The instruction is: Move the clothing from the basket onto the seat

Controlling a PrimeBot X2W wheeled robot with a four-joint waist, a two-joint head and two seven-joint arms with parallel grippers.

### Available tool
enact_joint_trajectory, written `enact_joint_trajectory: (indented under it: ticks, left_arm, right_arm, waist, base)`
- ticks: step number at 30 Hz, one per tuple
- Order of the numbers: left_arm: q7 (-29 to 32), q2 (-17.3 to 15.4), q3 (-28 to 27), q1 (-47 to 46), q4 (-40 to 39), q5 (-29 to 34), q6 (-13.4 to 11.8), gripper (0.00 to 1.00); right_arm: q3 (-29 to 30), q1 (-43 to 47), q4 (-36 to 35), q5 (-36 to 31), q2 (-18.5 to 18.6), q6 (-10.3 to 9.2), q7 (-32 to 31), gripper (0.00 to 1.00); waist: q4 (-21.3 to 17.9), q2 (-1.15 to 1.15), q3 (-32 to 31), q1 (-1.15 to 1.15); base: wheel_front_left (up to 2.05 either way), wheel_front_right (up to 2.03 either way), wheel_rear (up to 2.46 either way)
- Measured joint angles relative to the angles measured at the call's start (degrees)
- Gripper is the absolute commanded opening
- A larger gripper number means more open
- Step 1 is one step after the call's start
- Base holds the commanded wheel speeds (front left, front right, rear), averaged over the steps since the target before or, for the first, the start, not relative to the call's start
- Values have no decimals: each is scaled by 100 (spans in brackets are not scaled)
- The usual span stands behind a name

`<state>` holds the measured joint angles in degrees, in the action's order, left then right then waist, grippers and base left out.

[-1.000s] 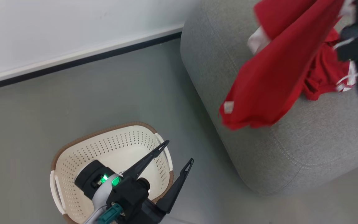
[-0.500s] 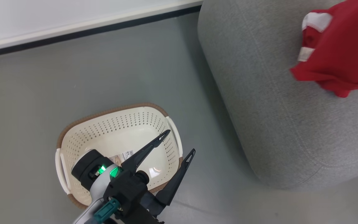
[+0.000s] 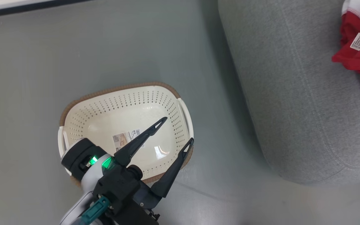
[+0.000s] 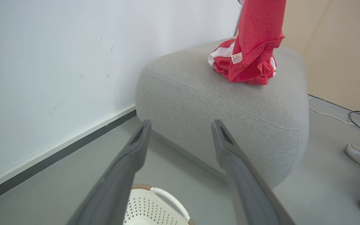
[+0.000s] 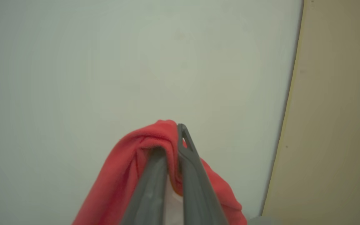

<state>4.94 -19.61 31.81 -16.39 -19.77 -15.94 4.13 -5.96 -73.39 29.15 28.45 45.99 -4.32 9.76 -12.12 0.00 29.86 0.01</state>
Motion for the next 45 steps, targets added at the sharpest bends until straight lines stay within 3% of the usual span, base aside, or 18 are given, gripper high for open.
enact_joint_trajectory:
  ticks: [11, 24, 36, 37, 39, 45]
  left_arm:
    - [0, -127, -35, -229, -92, 49, 99, 100]
    - [-58, -179, -58, -397, 23, 97, 145, 100]
    - [-213, -120, -46, -457, 299, 89, 149, 100]
    - [-234, -102, -42, -457, 325, 88, 148, 100]
    - [-263, -71, -42, -457, 396, 87, 148, 100]
    - [-376, 19, -35, -449, 615, -36, 143, 100]
  right_arm:
    - [-92, 533, 452, -71, -87, -83, -160, 0]
    - [-182, 1352, 1234, 51, -898, -172, -31, 0]
    - [-120, 2012, 1778, 349, -1685, -179, 250, 0]
    - [-115, 2011, 1779, 357, -1688, -180, 254, 36]
    - [-113, 2012, 1781, 356, -1692, -180, 301, 100]
    - [-121, 2122, 1760, 344, -1752, -179, 379, 100]
  waist:
    - [90, 0, 537, 0]
    - [119, 0, 732, 0]
    - [132, 0, 481, -1]
    - [131, 0, 448, -1]
    - [129, 0, 378, -1]
    - [123, 0, 114, -1]
  base:
    - [0, 0, 0]
    - [0, 0, 0]
    - [0, 0, 0]
    - [0, 0, 0]
    - [0, 0, 0]
    - [0, 0, 0]
